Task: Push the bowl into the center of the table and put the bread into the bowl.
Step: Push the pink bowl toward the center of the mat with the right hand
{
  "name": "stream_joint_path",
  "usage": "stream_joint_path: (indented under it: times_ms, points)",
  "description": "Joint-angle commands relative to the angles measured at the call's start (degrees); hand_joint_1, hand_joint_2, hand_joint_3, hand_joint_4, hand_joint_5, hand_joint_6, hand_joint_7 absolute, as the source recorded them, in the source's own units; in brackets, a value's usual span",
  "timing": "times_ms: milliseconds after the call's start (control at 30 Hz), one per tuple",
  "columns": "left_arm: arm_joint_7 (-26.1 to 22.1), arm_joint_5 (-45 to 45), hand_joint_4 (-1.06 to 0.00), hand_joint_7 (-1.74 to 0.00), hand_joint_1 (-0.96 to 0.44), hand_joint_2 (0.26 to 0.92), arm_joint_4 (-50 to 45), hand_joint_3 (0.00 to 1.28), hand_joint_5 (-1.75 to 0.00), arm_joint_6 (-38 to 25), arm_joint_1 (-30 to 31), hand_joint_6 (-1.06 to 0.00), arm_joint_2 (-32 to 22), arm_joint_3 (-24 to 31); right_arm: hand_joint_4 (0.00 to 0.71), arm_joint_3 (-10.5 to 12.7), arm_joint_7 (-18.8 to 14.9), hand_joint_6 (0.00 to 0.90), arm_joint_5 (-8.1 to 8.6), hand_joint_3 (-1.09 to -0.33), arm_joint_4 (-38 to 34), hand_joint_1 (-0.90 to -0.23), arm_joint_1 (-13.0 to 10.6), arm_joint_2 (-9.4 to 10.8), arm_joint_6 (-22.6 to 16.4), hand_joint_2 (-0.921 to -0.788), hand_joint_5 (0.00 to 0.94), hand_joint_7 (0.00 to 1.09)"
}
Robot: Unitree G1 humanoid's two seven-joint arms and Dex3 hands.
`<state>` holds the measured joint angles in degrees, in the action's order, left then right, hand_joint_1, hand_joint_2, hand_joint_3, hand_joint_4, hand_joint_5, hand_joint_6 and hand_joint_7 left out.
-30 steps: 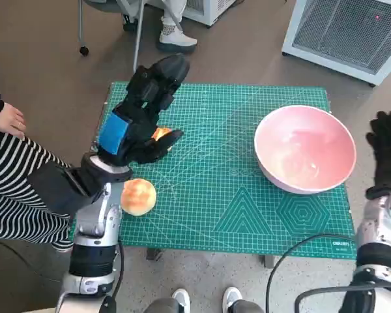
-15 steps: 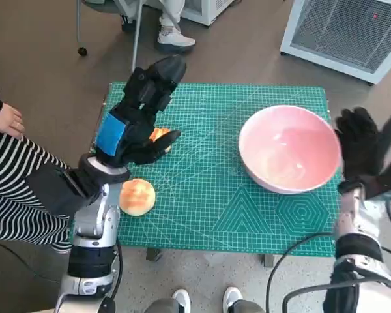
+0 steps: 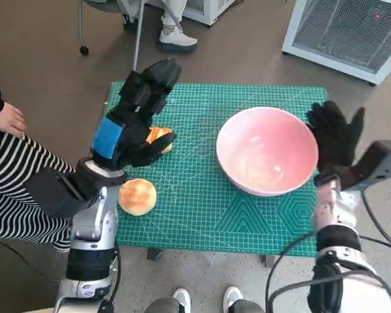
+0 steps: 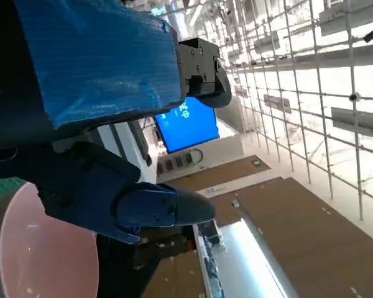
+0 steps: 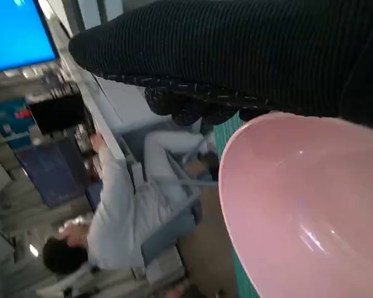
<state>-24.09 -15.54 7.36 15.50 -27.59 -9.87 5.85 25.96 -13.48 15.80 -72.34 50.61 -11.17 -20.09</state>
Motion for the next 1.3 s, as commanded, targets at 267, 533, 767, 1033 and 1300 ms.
stream_joint_path:
  times_ms: [267, 533, 767, 1033, 1300]
  points:
    - [0.7, 0.0, -0.15, -0.53, -0.71, 0.921, -2.3, 0.28, -0.06, 1.1, 2.9, -0.04, -1.3, 1.3, 0.186, -0.1, 0.1, 0.12, 0.53, -0.861, -1.5, -0.708, 2.2, 4.6, 2.2, -0.921, 0.008, 0.35]
    - [1.1, -0.1, -0.18, -0.44, -0.72, 0.921, -3.3, 0.27, -0.02, 0.8, 4.1, -0.08, -1.4, 1.8, 0.187, 0.0, 0.9, 0.137, 0.47, -0.858, -2.1, -0.709, 4.0, 7.3, 3.3, -0.921, 0.006, 0.35]
    - [2.0, 0.6, -0.19, -0.41, -0.71, 0.921, -3.9, 0.27, -0.02, 0.8, 4.7, -0.1, -1.3, 1.5, 0.187, 0.5, 0.1, 0.146, 0.85, -0.861, -2.4, -0.704, 4.9, 8.5, 4.1, -0.921, 0.004, 0.34]
    - [2.6, 1.2, -0.19, -0.4, -0.72, 0.921, -4.0, 0.27, -0.01, 1.0, 5.0, -0.11, -1.1, 1.0, 0.187, 0.9, -2.0, 0.158, 1.21, -0.866, -1.7, -0.704, 5.2, 7.7, 4.2, -0.921, 0.003, 0.33]
    - [2.6, 1.5, -0.19, -0.39, -0.72, 0.921, -3.2, 0.27, -0.01, 1.0, 4.1, -0.11, -0.8, 0.8, 0.168, -0.7, -5.4, 0.131, -0.3, -0.864, 1.5, -0.707, 4.4, 5.8, -0.4, -0.921, 0.0, 0.3]
